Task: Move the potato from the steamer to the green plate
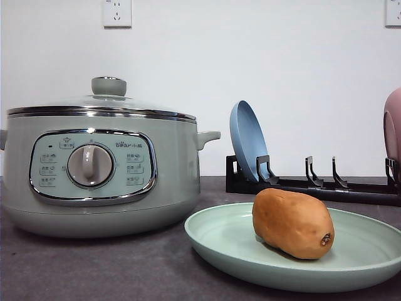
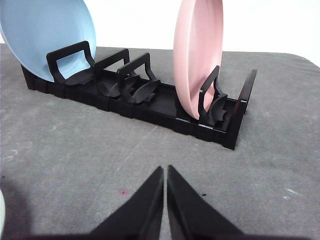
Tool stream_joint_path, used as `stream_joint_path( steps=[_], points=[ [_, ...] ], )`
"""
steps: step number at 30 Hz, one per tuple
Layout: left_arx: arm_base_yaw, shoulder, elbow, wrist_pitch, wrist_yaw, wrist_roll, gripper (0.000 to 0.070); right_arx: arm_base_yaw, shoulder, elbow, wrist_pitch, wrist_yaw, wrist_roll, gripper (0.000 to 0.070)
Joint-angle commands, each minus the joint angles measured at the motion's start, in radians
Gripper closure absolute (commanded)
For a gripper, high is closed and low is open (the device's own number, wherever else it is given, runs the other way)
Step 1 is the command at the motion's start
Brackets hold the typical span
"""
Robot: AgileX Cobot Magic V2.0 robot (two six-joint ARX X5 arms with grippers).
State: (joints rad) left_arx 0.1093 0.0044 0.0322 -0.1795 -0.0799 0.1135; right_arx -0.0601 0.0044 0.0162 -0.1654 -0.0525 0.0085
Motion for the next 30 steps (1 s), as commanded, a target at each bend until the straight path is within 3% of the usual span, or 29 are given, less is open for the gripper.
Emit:
stream_joint_path(
  steps=[1,30],
  points=[
    [0.003,-0.002,-0.02,-0.007,-0.003,-0.002,0.07,0.0,-0.001,-0.005,0.011,0.001,0.017,0.07],
    [0.003,-0.001,-0.02,-0.007,-0.003,-0.002,0.07,0.0,-0.001,-0.005,0.011,0.001,0.017,0.07]
  ],
)
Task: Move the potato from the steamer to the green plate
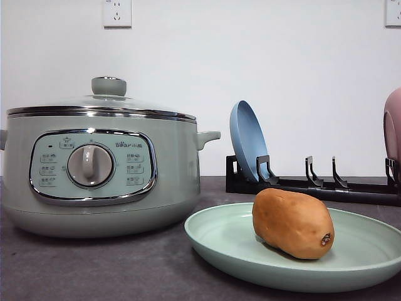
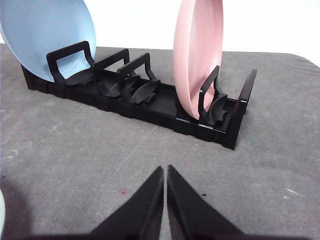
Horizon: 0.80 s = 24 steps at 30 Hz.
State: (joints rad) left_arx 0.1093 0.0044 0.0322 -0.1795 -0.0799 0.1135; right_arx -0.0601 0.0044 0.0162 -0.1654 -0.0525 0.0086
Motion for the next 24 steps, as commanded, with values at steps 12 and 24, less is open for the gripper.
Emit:
stream_joint_path(
  steps=[12,24],
  points=[
    [0.003,-0.002,-0.02,-0.007,-0.003,-0.002,0.07,0.0,-0.001,-0.005,0.011,0.001,0.017,0.07],
    [0.003,-0.002,-0.02,-0.007,-0.003,-0.002,0.07,0.0,-0.001,-0.005,0.011,0.001,0.017,0.07]
  ],
)
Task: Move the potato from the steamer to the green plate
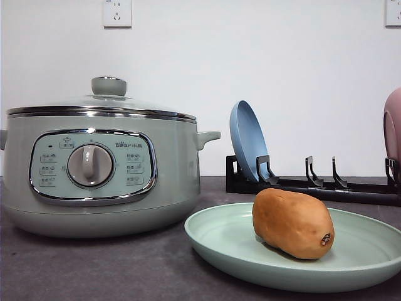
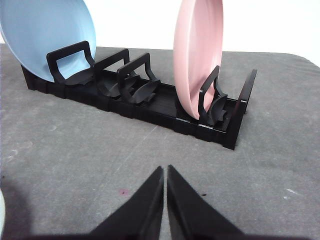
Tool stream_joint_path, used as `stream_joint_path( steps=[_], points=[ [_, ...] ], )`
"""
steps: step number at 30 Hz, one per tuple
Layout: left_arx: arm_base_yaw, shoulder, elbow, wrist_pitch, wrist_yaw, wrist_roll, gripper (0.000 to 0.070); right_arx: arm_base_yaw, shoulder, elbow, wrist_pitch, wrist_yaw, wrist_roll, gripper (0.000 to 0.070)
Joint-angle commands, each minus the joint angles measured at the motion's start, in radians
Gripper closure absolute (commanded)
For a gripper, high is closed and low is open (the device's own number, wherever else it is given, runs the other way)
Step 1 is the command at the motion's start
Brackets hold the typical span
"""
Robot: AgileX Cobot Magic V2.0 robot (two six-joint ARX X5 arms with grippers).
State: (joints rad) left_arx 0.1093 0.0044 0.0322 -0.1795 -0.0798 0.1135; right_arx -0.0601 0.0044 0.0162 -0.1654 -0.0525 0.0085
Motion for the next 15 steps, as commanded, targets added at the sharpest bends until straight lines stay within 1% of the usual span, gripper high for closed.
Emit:
stream_joint_path(
  steps=[1,15],
  points=[
    [0.003,-0.002,-0.02,-0.007,-0.003,-0.002,0.07,0.0,-0.001,-0.005,0.011,0.001,0.017,0.07],
    [0.003,-0.001,-0.02,-0.007,-0.003,-0.002,0.07,0.0,-0.001,-0.005,0.011,0.001,0.017,0.07]
  ],
)
